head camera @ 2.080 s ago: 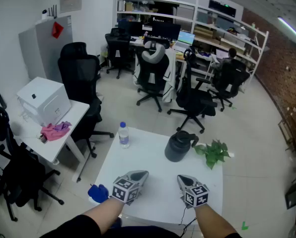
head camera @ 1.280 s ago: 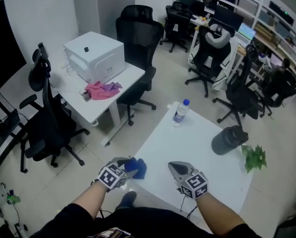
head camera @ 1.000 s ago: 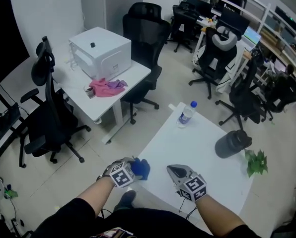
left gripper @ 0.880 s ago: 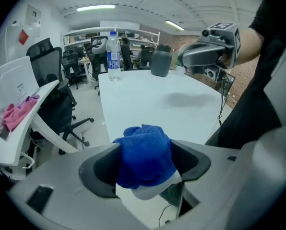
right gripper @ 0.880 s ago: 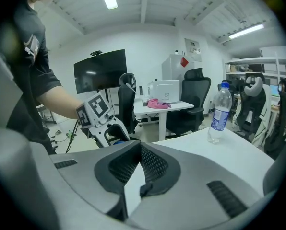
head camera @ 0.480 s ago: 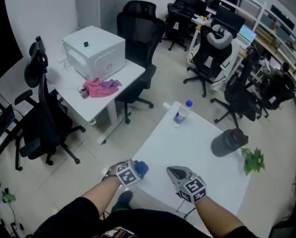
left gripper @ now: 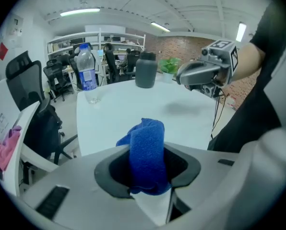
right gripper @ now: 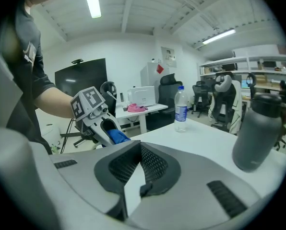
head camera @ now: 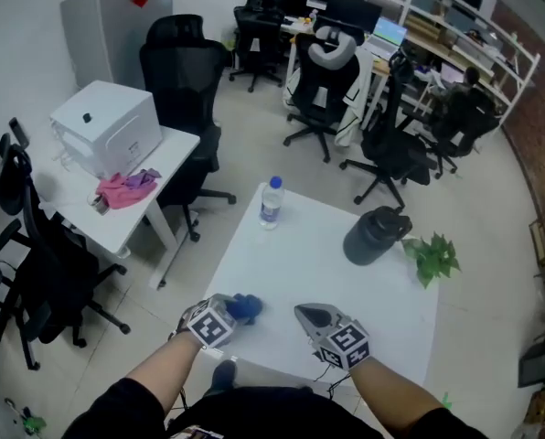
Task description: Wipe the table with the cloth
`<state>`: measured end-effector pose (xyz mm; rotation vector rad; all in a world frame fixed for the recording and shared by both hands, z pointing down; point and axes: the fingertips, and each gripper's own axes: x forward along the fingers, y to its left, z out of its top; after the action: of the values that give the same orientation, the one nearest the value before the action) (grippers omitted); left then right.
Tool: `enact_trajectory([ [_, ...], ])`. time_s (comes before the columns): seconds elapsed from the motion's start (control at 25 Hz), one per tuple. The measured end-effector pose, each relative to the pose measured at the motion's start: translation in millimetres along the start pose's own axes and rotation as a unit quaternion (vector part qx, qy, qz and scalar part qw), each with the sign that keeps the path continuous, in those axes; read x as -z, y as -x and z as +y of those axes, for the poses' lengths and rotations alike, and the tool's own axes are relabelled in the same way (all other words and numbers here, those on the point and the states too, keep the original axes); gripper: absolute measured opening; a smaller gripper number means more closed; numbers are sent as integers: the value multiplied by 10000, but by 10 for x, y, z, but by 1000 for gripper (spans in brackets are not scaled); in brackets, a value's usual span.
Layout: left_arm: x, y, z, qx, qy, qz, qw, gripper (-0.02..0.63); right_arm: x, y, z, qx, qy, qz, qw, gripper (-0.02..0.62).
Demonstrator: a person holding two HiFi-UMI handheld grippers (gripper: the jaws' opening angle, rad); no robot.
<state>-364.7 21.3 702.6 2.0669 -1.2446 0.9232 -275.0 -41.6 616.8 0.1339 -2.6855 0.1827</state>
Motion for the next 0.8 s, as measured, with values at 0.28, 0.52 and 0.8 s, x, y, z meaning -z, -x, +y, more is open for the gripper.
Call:
enact_trajectory([
  [0.28,-1175,-435,-484,392,-637,-236,9969,144,234,1039,-782,1134,-516,-380,9915,12],
  [0.52,-2170,-1114,-1475,861,-1028,-391,9902,144,610,2380,-1483,2150,-867,-670,9705,12],
  [0.8,-2941,-2090,-2789,1448,-1103,-305,9828,144,1313,3792,-1917,3000,-1321,-829,9411,12],
])
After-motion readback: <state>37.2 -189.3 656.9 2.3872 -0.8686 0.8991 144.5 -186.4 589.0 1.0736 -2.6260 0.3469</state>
